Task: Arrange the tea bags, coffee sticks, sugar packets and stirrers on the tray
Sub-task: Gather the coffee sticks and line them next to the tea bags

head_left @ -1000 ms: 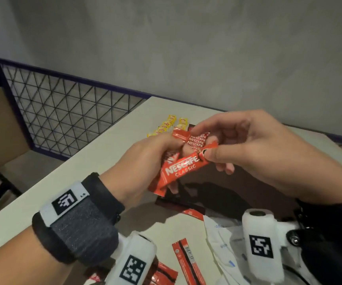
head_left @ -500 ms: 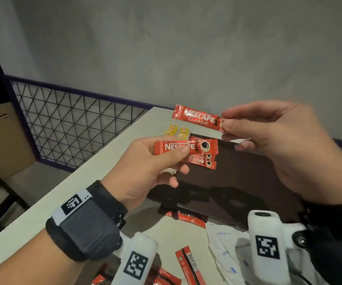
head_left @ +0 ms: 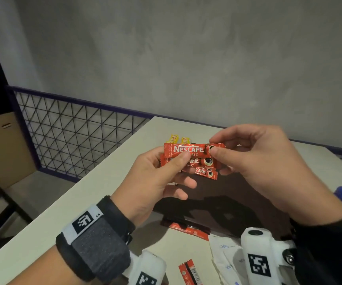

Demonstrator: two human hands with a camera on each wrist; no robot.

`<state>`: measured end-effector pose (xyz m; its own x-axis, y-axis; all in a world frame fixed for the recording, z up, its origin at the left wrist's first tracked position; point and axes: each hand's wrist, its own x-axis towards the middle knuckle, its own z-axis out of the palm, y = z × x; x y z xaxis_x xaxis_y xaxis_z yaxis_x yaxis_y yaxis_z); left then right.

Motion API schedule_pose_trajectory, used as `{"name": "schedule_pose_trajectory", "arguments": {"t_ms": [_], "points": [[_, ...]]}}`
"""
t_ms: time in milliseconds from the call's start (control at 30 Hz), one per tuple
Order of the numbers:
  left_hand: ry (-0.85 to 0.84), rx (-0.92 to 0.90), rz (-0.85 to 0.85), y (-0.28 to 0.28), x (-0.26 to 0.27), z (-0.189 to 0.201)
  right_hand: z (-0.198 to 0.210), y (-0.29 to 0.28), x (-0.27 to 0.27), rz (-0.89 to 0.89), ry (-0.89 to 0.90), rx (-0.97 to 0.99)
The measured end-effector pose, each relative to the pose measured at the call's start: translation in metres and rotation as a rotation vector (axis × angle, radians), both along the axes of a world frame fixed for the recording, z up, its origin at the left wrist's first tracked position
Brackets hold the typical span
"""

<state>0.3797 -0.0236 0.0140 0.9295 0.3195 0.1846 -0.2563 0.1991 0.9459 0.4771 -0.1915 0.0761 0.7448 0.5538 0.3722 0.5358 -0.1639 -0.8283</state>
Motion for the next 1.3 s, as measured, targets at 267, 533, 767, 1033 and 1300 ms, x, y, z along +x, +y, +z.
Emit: {"name": "schedule_pose_trajectory", "arguments": {"t_ms": [267, 533, 767, 1033, 1300], "points": [[0.019, -0.055, -0.076, 0.0, -0.001, -0.001, -0.004, 0.001, 0.001, 0.04, 0.113, -0.078], [0.028, -0.005, -0.049, 0.001, -0.001, 0.0, -0.001, -0.005, 0.002, 0.079, 0.096, -0.123], [0.038, 0.092, -0.031, 0.003, 0.0, -0.003, -0.001, -0.006, 0.005, 0.056, -0.056, -0.288], [0.086, 0.162, -0.065, 0.001, -0.001, -0.003, 0.003, -0.008, -0.005, 0.001, -0.195, -0.557], [0.079, 0.121, -0.062, -0.003, -0.001, -0.002, 0.023, 0.006, -0.014, 0.02, -0.429, -0.741]]}}
